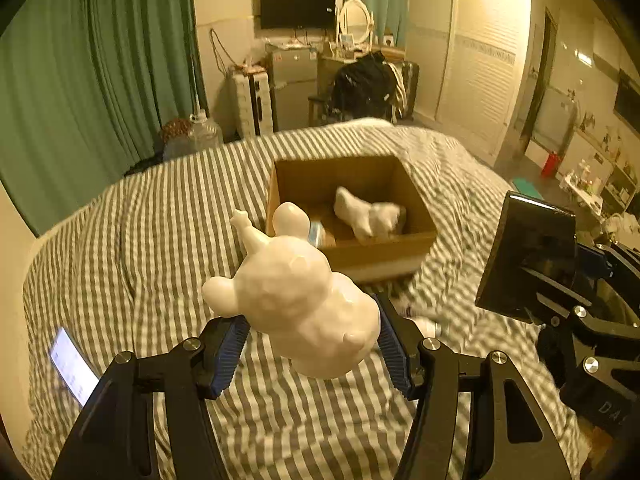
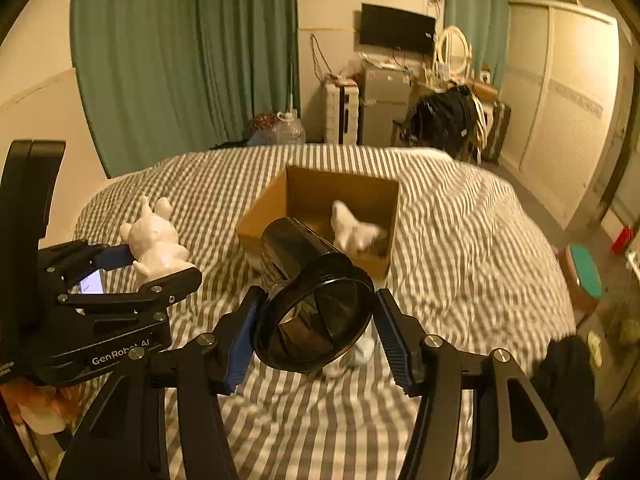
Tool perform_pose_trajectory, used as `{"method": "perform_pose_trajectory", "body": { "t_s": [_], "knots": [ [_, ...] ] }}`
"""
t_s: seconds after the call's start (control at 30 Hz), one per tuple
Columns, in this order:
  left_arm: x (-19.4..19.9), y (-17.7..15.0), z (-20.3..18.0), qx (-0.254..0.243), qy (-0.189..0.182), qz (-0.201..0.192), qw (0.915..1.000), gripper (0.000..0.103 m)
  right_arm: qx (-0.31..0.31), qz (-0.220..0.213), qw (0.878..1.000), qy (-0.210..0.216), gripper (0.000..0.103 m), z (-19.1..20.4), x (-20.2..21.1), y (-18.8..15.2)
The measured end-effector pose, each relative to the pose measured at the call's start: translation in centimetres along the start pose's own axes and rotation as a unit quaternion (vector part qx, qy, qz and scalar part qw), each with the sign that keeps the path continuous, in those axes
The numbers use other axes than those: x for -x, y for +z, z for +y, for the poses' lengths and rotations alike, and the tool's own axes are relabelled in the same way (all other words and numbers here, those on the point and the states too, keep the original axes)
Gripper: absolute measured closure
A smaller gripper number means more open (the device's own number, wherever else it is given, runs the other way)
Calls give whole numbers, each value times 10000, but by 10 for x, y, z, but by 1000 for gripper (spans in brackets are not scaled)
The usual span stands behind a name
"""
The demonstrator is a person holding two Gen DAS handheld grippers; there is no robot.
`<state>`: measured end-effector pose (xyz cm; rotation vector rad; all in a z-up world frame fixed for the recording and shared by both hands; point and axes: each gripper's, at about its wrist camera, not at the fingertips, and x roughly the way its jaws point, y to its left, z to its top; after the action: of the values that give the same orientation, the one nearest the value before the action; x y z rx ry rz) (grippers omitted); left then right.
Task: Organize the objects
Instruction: 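Lower figurine and hair dryer into the box and open both grippers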
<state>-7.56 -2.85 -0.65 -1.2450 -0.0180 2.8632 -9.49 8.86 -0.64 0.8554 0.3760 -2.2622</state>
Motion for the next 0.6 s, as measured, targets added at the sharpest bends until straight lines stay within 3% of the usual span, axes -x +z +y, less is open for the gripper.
{"method": "perform_pose_trajectory", "body": {
  "t_s": [0.3,0.6],
  "knots": [
    [-25,61,14,42,40,-162,9999,41,69,-219,9997,83,48,-4,-24,64],
    [-96,101,21,55,-38,112,9999,41,-76,-137,9998,112,48,-24,-86,119]
  ]
}}
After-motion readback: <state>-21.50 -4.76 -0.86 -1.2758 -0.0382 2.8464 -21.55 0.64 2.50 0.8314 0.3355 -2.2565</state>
